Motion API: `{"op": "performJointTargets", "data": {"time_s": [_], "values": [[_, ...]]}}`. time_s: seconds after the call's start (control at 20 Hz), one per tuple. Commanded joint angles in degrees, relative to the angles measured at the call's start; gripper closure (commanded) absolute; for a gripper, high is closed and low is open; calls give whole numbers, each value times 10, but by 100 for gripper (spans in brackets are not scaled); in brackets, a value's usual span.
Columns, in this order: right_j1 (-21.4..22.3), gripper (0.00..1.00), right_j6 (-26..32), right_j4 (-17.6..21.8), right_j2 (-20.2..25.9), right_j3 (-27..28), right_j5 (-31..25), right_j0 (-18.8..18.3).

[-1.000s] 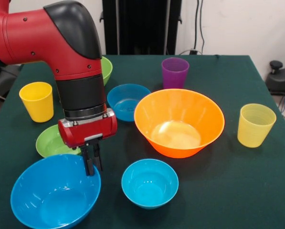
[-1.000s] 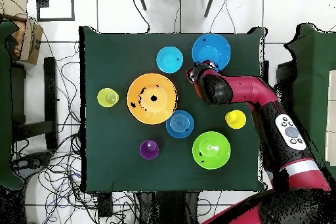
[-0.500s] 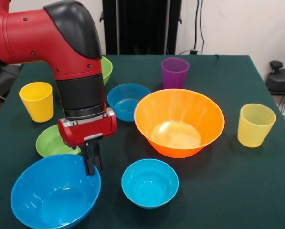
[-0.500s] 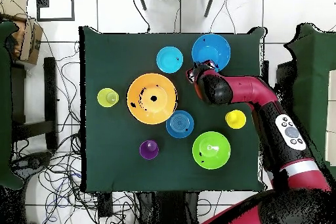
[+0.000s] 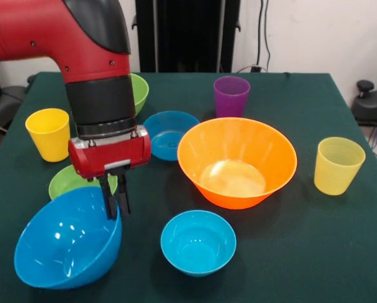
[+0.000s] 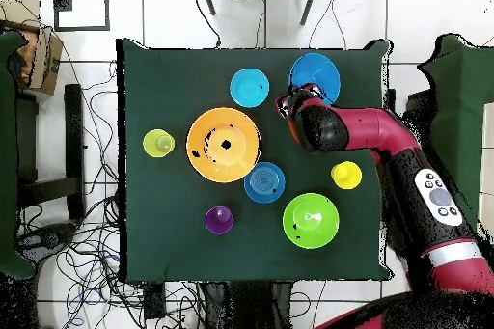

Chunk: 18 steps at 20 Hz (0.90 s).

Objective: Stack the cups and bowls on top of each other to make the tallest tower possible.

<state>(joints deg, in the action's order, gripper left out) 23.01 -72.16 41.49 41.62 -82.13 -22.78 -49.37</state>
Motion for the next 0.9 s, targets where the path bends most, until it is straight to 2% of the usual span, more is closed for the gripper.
{"op": "performJointTargets", "data": {"time_s": [0.05, 0.7, 0.9], "values": [[55, 100, 1, -30, 0, -29, -71, 9], [59, 100, 10, -43, -12, -34, -56, 15], [73, 100, 4, -50, -14, -38, -63, 20]]}}
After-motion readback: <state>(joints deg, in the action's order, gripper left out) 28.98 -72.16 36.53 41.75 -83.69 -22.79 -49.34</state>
